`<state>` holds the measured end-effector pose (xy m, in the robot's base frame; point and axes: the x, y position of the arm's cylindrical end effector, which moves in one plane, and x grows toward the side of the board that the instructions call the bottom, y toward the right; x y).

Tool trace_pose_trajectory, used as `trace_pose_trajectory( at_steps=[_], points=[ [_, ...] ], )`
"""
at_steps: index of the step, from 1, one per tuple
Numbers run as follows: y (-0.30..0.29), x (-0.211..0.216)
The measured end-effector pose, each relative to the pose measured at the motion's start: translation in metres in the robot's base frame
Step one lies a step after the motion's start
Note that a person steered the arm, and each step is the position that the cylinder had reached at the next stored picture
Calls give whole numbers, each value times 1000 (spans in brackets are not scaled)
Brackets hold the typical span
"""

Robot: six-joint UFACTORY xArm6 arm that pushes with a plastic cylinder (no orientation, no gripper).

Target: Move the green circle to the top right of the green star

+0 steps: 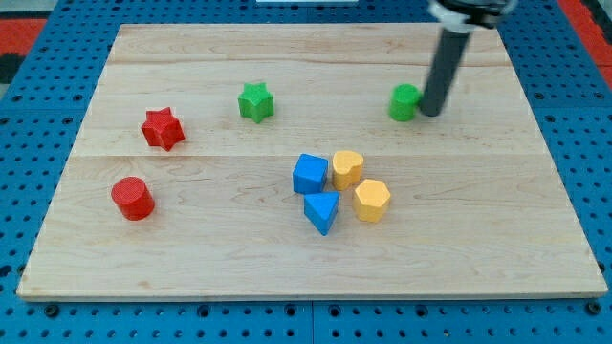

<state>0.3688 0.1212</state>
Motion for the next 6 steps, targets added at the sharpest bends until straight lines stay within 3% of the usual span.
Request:
trace_pose_trajectory(
  at_steps=[1,2,4,6],
  points=[
    [-107,13],
    [-152,29],
    [-142,31],
    [-18,4]
  ],
)
